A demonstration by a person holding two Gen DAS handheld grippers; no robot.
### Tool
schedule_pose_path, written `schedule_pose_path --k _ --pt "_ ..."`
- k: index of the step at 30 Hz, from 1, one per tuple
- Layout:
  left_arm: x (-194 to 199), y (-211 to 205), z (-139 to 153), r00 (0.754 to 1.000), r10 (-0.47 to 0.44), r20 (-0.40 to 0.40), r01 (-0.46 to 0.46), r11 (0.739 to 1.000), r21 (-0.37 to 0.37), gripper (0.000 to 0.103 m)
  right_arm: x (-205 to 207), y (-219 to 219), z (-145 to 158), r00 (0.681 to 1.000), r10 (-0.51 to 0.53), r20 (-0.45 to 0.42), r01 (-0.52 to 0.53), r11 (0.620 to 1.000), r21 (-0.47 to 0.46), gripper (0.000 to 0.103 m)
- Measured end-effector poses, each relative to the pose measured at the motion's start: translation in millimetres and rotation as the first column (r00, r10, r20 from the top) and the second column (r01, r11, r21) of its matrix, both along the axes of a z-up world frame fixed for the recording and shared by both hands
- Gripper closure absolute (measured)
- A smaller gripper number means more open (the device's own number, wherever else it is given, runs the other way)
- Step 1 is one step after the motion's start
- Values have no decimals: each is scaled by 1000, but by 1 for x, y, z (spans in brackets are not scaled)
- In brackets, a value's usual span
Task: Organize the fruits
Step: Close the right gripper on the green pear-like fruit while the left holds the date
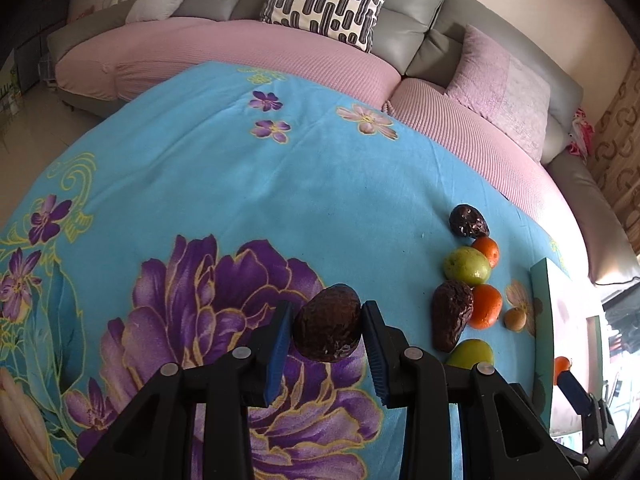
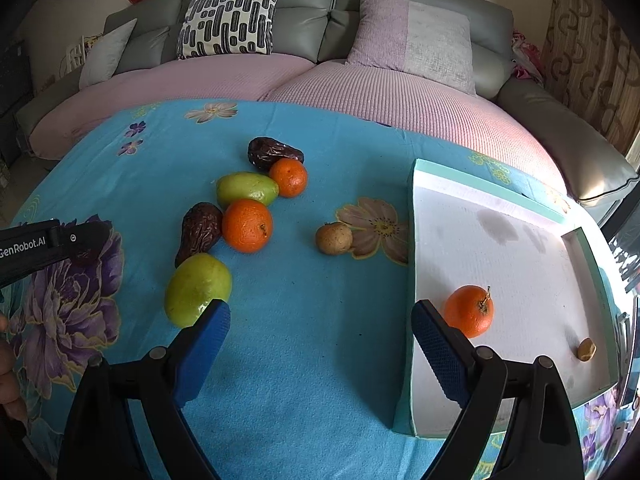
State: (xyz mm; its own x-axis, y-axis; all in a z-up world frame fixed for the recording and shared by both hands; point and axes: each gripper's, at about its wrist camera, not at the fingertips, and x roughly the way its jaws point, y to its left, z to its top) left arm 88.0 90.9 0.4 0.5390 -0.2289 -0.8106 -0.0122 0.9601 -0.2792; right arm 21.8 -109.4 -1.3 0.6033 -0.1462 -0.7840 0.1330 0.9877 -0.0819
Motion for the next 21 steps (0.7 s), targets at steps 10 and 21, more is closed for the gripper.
schedule_pose_path --k 10,21 --pt "-1 12 7 999 35 23 -35 999 -1 66 8 35 -3 998 65 15 -66 995 76 28" --pt "0 21 8 999 48 27 -47 999 -9 66 20 60 -18 995 100 -12 -98 988 120 54"
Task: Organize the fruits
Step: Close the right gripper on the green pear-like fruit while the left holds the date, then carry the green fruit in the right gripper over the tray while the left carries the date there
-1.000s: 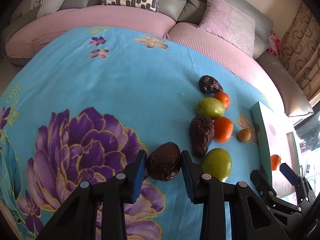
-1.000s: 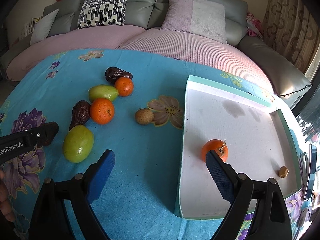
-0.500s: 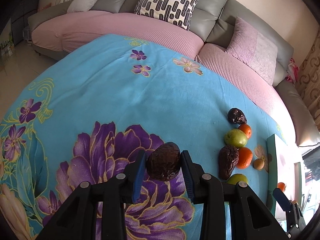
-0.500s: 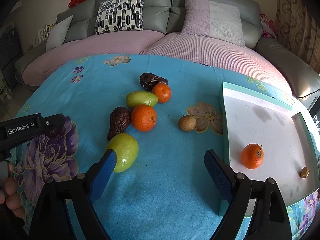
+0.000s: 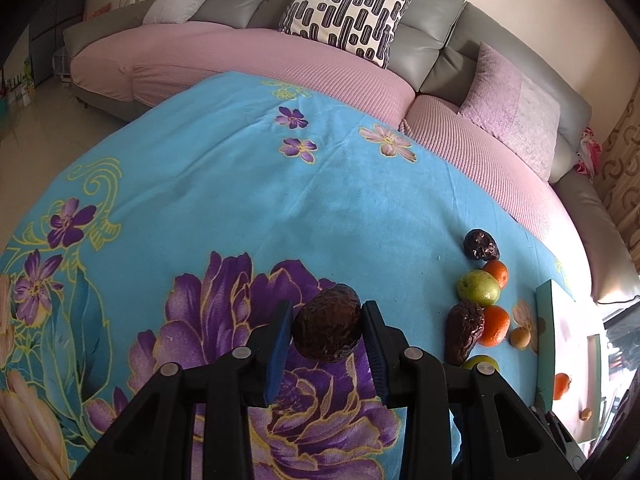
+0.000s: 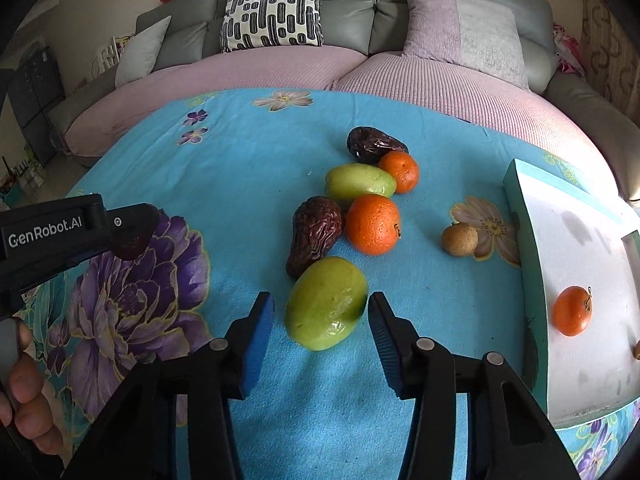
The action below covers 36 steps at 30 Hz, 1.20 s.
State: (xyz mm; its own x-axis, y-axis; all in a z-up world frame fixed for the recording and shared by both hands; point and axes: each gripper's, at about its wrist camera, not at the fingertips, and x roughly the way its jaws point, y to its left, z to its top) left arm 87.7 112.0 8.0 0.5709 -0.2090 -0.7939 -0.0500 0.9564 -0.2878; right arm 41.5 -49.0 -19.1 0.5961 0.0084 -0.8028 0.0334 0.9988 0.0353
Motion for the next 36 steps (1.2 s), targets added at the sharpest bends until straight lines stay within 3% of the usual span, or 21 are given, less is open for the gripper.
schedule_pose_path --k 19,36 --pt "1 0 -3 1000 -10 -7 10 1000 -1 66 7 -1 -9 999 -18 -27 17 1000 -10 59" --pt "-11 -18 30 994 -55 91 52 998 30 66 -12 -25 30 995 -66 77 66 998 6 60"
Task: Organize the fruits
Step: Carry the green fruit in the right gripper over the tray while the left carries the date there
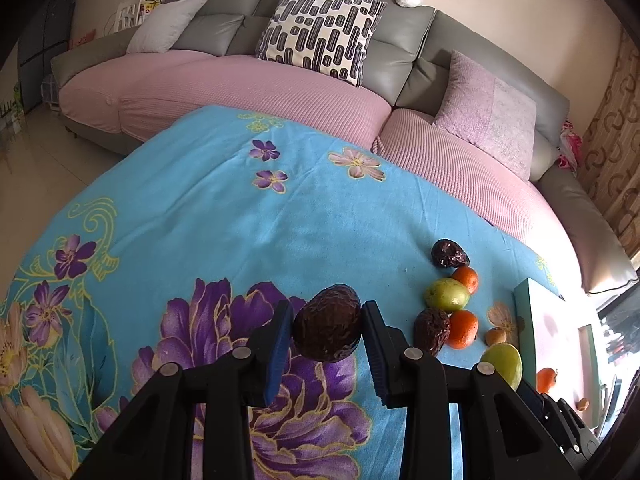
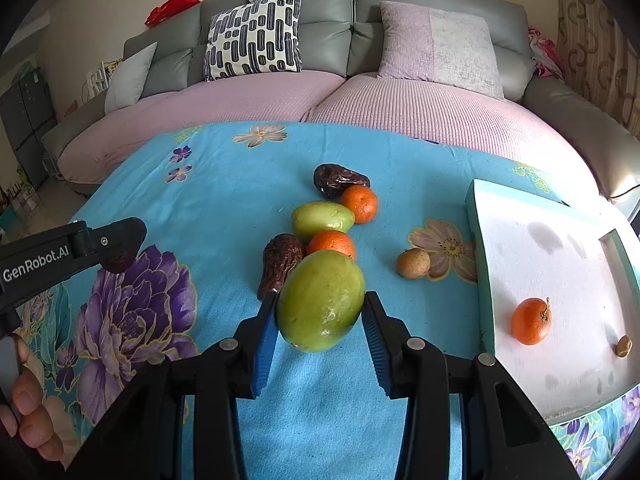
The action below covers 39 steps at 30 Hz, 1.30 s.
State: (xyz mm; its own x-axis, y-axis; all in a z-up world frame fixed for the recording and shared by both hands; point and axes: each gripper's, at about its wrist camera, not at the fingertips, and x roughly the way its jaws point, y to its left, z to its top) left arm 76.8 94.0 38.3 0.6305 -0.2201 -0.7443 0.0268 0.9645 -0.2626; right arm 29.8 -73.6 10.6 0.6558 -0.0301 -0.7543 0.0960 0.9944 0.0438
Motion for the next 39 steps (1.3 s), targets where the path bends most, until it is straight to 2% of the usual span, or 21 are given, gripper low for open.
schedule_pose_path --k 8,15,24,33,39 --pt "-5 -24 7 999 -50 21 50 999 19 66 -9 -33 11 998 -64 29 64 998 1 60" --pt "-17 -69 11 989 -139 43 137 989 57 66 -23 -72 23 989 -134 65 132 991 30 60" --pt "-37 -131 13 956 -287 60 282 956 80 66 -49 -131 28 963 -261 65 260 965 23 60" --pt "-54 -170 13 924 -375 73 369 926 80 66 -81 -197 28 914 -404 40 404 914 -12 60" --pt "-69 -198 12 890 -449 79 443 892 87 66 -101 -226 29 883 -468 20 469 883 -12 60"
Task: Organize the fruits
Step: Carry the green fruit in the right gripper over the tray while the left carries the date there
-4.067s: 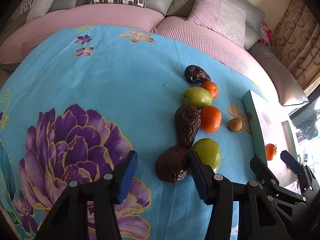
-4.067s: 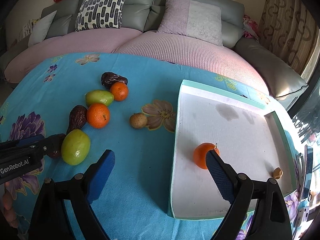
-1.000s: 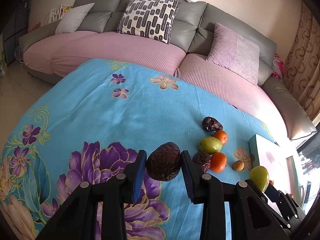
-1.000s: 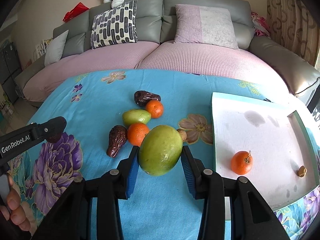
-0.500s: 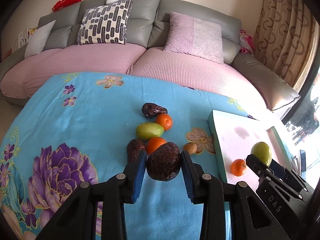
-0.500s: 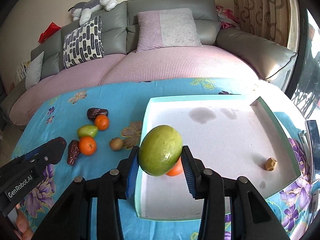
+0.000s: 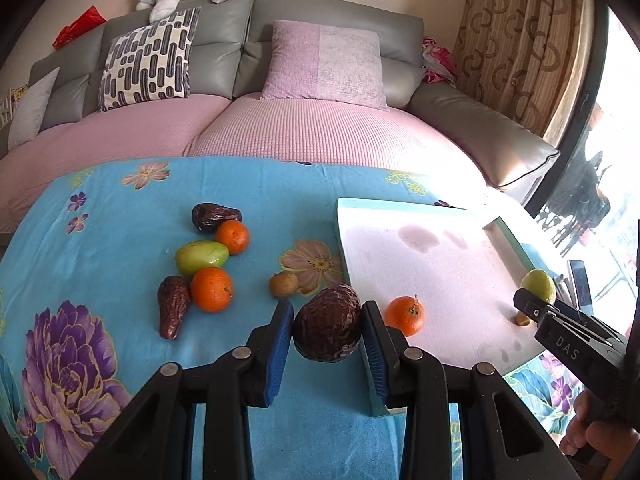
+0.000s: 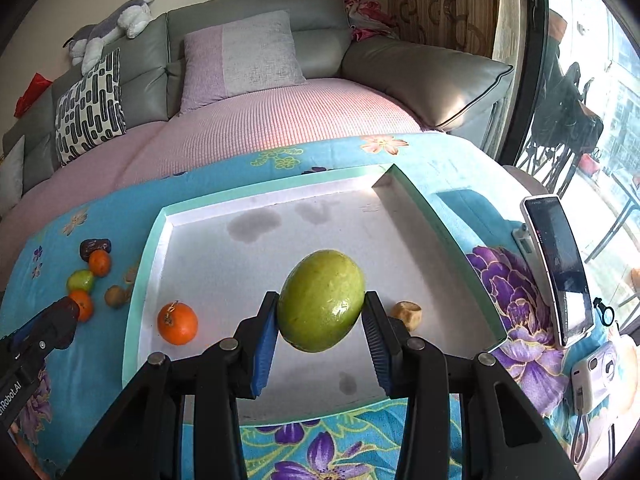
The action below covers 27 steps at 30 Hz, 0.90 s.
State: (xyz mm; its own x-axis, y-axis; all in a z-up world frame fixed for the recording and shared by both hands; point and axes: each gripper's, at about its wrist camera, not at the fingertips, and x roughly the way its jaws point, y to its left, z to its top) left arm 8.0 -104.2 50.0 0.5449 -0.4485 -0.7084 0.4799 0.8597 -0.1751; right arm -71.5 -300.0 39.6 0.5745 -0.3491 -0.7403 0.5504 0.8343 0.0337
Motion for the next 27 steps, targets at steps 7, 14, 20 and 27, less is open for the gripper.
schedule_pose_path --k 7,14,20,27 --pt "-15 -34 -8 995 -101 -6 101 995 19 66 -12 -14 2 1000 -13 7 13 1000 7 60" --pt "-20 -55 -21 989 -148 -20 149 987 66 66 -16 -22 1 1000 -27 6 27 999 17 60" --pt "-22 -65 -31 983 -176 -42 179 980 88 66 -13 -23 -5 1000 -19 -13 19 1000 25 60" --pt "-20 -73 -45 979 -182 -89 191 975 111 66 -1 -24 -26 998 9 -68 -5 998 65 59"
